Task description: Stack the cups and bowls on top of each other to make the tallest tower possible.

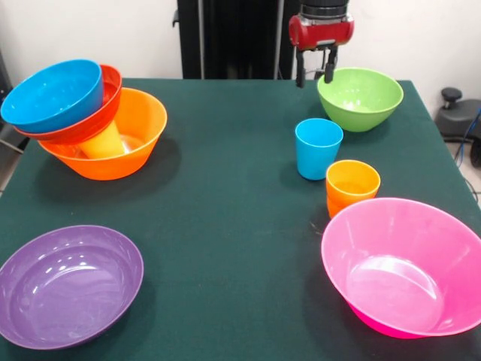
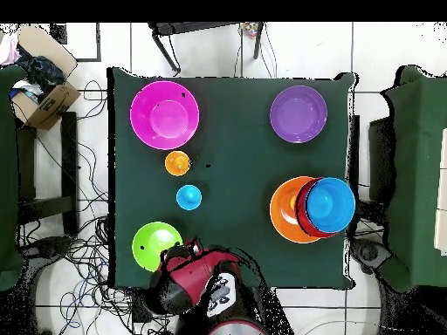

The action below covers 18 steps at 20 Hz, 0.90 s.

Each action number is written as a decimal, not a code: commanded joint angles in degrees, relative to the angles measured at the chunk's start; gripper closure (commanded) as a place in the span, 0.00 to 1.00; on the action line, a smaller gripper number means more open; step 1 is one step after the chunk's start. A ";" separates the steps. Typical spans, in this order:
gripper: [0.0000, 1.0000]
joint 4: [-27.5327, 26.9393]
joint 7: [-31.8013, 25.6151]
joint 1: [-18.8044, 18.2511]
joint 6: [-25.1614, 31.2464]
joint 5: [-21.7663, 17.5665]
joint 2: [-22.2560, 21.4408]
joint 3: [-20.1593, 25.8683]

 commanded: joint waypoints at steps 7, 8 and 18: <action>0.00 -4.73 5.86 0.37 -3.73 0.05 4.90 1.28; 0.00 -5.16 5.86 0.37 -4.04 0.07 5.57 1.23; 0.00 -5.38 6.25 -0.17 -4.91 0.81 6.84 2.51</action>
